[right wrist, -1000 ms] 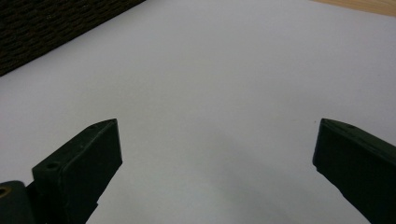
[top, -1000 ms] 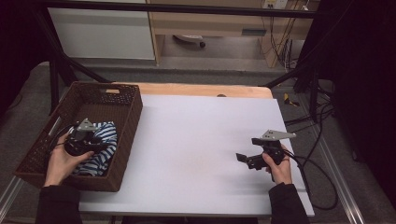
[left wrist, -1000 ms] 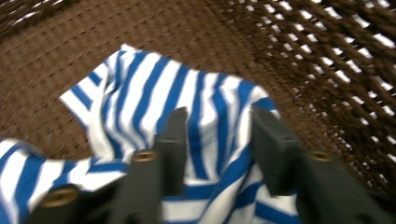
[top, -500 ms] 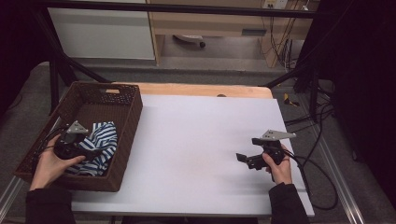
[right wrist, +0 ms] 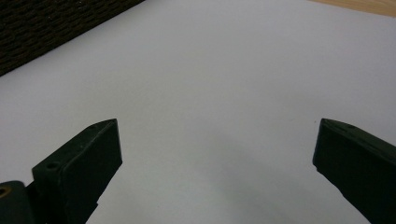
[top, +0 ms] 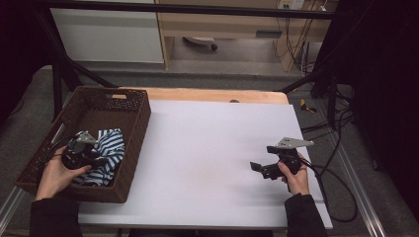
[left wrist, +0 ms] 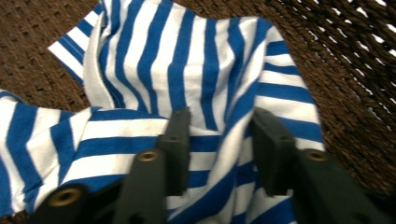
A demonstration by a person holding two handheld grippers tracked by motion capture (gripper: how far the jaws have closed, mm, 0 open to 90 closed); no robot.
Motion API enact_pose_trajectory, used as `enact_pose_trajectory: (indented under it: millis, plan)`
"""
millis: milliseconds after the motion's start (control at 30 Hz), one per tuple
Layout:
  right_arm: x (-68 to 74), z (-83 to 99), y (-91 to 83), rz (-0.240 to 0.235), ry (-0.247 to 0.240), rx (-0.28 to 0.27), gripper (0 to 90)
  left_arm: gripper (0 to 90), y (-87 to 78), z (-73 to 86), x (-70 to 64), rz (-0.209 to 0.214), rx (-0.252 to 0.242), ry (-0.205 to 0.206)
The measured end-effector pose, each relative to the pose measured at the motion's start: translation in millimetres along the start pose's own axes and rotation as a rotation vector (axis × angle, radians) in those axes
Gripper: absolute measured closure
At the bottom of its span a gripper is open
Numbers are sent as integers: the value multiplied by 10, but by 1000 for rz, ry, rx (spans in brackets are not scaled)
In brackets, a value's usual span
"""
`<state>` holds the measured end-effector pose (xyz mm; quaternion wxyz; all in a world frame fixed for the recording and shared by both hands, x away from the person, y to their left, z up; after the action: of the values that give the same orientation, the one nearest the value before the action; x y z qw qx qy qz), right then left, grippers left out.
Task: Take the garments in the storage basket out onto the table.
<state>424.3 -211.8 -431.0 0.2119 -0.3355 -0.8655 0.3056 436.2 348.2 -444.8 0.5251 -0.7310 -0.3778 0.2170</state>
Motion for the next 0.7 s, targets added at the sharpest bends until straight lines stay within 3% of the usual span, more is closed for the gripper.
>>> enact_pose_trajectory:
  millis: [233, 500, 700]
  plan:
    - [-3, 1, 2, 1, 1, 0, 17, 839, -6, -2, 2, 16, -7, -7]
    - [-7, 2, 5, 2, -1, 0, 17, 856, -105, -40, 25, 21, -94, -31]
    - [-7, 1, 4, 2, 1, -1, 17, 857, -252, -108, 50, 20, -177, -94]
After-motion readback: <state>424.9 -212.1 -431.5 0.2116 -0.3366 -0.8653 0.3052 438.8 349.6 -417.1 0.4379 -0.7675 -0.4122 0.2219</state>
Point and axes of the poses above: each handheld gripper's, and its own axes: y roughly forward along the jaws, z roughly out of its underside, x roughly to its left, the point moved 6 cm from there along y, roughly forward along the jaws, and after that the axes turned 10 degrees about x, right-handed, at the moved point
